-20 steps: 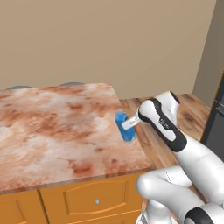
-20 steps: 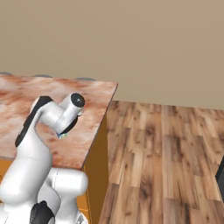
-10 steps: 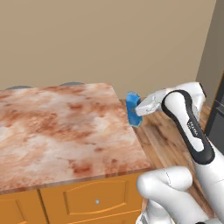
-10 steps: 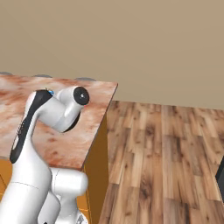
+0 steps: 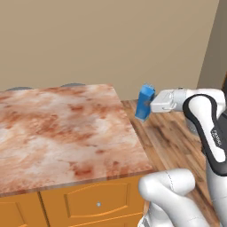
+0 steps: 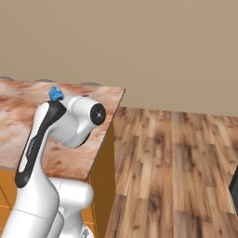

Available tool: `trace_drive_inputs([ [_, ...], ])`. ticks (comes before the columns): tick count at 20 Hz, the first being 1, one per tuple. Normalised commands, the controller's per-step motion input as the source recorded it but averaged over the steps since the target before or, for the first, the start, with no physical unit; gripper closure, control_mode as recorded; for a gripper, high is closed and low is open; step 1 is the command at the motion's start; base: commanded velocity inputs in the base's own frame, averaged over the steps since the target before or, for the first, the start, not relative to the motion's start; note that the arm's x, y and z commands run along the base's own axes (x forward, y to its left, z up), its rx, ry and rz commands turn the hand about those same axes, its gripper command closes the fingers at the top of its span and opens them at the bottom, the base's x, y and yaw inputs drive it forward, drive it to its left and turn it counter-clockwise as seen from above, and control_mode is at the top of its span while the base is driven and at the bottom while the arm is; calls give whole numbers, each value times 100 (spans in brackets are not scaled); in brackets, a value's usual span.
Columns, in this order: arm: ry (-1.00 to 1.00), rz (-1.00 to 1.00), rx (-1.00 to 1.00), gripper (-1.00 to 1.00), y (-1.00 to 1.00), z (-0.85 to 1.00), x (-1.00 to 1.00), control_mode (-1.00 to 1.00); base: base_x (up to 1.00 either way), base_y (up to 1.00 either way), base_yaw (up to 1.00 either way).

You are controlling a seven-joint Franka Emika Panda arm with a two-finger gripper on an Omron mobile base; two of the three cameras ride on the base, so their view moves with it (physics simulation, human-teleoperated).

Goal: Pick the milk from the counter and place it in the open cabinet.

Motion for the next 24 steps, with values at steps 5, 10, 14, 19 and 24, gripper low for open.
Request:
trace_drive_inputs([
  [5, 1, 1, 2, 100, -6, 4, 0, -100, 0, 0, 0],
  [10, 2, 0, 0, 100, 0, -5, -3, 100, -9, 0, 0],
  [14, 0, 0, 0, 100, 0, 0, 0, 100, -59, 11, 0],
  [19, 0, 0, 0, 100, 0, 0, 0, 100, -8, 33, -35],
  [24, 0, 0, 0, 100, 0, 0, 0, 100, 0, 30, -77],
])
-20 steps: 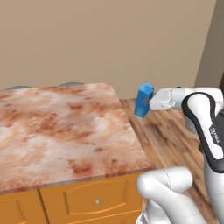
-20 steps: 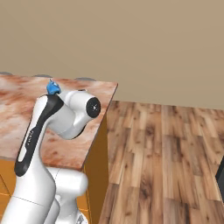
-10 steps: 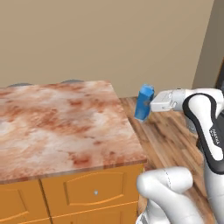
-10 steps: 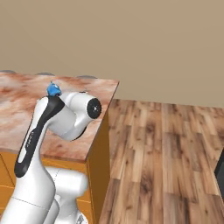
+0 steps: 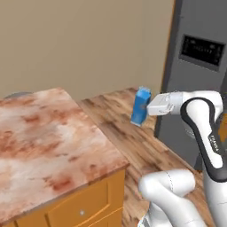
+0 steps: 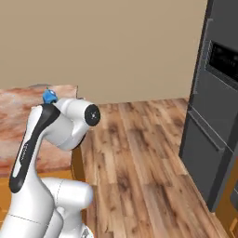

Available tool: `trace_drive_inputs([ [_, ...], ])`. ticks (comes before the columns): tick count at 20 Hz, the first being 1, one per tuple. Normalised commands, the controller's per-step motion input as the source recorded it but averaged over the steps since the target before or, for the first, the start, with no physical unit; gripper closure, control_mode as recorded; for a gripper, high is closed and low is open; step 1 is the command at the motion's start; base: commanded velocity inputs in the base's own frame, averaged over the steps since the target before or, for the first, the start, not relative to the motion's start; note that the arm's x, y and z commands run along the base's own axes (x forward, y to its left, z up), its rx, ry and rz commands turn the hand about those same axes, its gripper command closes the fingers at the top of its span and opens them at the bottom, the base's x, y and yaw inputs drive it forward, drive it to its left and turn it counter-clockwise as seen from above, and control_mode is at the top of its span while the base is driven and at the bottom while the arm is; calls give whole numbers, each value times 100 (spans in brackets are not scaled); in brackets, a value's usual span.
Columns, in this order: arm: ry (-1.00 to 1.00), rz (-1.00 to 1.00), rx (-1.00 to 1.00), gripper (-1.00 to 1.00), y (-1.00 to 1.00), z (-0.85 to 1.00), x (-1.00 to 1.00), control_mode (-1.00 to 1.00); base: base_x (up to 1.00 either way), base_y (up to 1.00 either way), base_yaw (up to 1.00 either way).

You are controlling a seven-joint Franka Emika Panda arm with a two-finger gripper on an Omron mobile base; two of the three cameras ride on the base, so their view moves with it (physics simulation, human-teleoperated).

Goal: Pick the milk from the counter and place it in the open cabinet.

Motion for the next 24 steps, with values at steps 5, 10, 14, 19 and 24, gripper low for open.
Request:
trace_drive_inputs([
  [5, 0, 0, 0, 100, 0, 0, 0, 100, -27, 6, -91],
  [10, 0, 0, 0, 100, 0, 0, 0, 100, -34, 0, -91],
  [14, 0, 0, 0, 100, 0, 0, 0, 100, -16, 0, -91],
  [19, 0, 0, 0, 100, 0, 0, 0, 100, -3, 0, -88],
  [24, 0, 0, 0, 100, 0, 0, 0, 100, 1, 3, -69],
])
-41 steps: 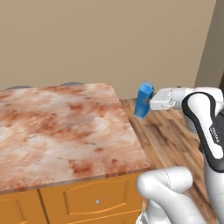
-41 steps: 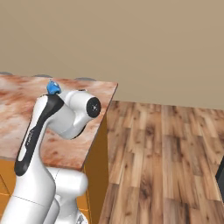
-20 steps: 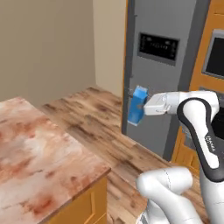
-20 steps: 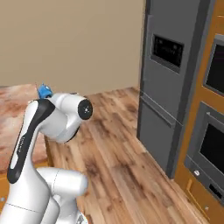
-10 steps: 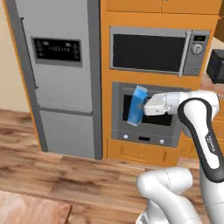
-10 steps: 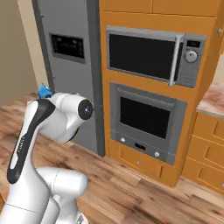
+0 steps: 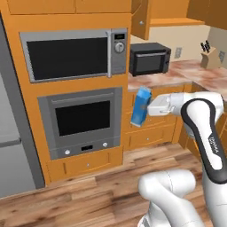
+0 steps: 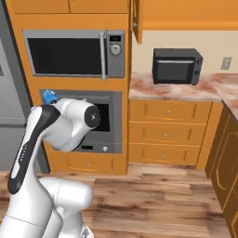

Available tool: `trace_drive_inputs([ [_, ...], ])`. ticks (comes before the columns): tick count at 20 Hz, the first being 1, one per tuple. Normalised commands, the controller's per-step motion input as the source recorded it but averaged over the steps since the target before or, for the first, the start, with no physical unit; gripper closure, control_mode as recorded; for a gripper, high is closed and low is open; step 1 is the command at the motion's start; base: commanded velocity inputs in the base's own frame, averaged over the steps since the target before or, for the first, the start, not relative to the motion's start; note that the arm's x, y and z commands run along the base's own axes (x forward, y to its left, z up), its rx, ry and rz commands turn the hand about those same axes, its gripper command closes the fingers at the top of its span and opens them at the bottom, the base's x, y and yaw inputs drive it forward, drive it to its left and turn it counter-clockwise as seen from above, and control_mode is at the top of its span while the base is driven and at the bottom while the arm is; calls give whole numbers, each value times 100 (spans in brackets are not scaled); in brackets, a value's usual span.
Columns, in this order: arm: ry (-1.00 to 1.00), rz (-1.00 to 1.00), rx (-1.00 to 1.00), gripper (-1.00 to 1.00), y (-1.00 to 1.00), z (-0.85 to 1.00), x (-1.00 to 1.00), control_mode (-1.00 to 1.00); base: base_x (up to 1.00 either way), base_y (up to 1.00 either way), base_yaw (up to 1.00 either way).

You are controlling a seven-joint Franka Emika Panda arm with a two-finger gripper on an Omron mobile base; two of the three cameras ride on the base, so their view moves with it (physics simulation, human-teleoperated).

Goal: Pick the milk from the counter and place it in the open cabinet.

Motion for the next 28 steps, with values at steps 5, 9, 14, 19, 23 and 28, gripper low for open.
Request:
trace_drive_inputs([
  [5, 0, 0, 0, 100, 0, 0, 0, 100, 4, -19, 0],
  [9, 0, 0, 0, 100, 0, 0, 0, 100, 14, -87, 0],
  [14, 0, 0, 0, 100, 0, 0, 0, 100, 29, -100, 0],
  [19, 0, 0, 0, 100, 0, 0, 0, 100, 68, -92, 0],
  [23, 0, 0, 0, 100, 0, 0, 0, 100, 98, -57, 0],
  [28, 0, 0, 0, 100, 0, 0, 0, 100, 100, -41, 0],
])
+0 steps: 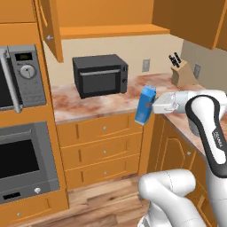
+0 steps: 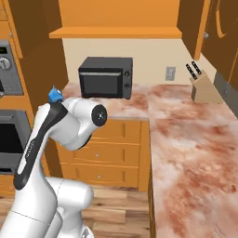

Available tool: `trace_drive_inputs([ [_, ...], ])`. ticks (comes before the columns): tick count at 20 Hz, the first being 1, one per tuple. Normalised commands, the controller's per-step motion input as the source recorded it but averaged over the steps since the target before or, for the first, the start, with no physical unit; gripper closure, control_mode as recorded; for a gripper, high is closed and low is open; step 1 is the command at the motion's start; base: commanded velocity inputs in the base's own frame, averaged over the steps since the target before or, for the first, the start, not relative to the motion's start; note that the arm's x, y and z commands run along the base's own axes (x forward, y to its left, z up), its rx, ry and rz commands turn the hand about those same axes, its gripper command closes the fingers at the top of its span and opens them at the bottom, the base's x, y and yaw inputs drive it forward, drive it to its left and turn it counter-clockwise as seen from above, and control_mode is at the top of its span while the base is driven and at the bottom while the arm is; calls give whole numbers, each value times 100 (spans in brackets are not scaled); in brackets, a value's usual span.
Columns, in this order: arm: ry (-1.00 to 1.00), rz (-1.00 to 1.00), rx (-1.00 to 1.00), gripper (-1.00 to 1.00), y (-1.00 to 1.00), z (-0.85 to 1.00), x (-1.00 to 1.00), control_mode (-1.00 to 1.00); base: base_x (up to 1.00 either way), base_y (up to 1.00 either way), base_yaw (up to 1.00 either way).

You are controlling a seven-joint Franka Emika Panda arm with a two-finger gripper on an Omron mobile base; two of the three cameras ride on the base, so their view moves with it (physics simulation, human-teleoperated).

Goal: Pick the milk from the counter and place it in the open cabinet.

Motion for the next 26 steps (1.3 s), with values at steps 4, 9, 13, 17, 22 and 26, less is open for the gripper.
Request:
trace_drive_inputs([
  [4, 0, 0, 0, 100, 0, 0, 0, 100, 100, -27, 0],
  [9, 0, 0, 0, 100, 0, 0, 0, 100, 100, 0, 0],
  [13, 0, 0, 0, 100, 0, 0, 0, 100, 100, 8, 0],
  [17, 0, 0, 0, 100, 0, 0, 0, 100, 94, -11, -2],
  [22, 0, 0, 0, 100, 0, 0, 0, 100, 36, -7, -11],
  [26, 0, -16, 0, 100, 0, 71, 0, -100, 0, 0, -5],
])
